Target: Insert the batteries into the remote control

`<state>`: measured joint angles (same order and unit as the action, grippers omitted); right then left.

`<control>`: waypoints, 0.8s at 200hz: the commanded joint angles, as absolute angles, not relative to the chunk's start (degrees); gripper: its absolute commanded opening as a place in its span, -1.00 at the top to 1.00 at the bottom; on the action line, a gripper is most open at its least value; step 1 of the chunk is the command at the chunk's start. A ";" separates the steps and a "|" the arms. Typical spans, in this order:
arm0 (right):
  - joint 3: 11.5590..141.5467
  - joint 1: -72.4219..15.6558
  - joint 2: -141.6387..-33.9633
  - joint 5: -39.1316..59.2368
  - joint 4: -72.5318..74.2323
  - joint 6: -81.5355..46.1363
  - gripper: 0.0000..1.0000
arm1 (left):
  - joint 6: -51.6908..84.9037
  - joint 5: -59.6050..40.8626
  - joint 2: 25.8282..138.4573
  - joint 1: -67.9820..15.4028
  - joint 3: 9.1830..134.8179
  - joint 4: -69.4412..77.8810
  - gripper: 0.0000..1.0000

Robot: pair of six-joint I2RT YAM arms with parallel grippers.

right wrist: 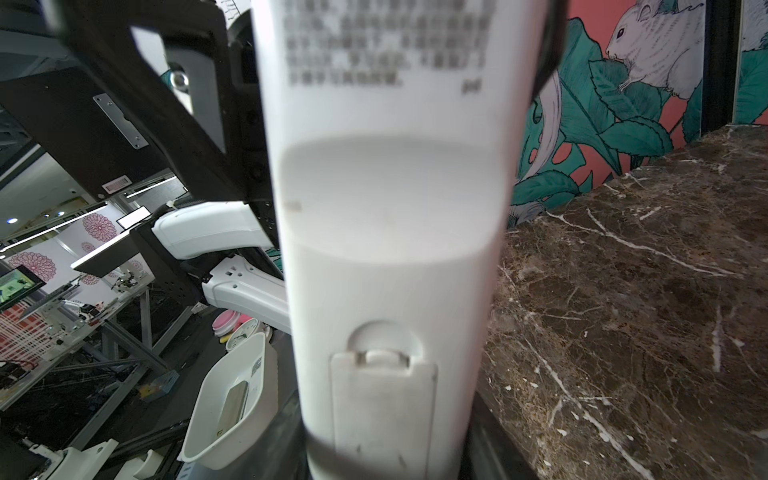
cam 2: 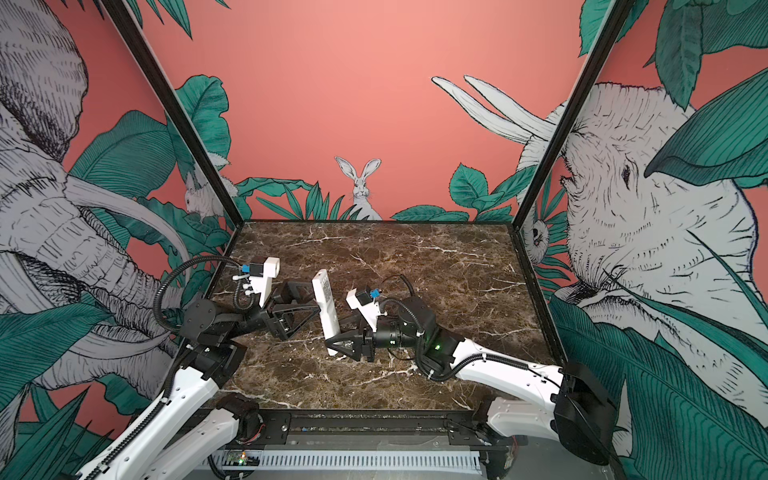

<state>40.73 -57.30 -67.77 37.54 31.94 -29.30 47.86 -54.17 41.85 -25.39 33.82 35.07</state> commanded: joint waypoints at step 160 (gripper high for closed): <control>40.10 -56.71 -67.58 40.13 40.69 -30.29 0.61 | 43.46 -53.44 43.60 -30.14 35.79 34.82 0.25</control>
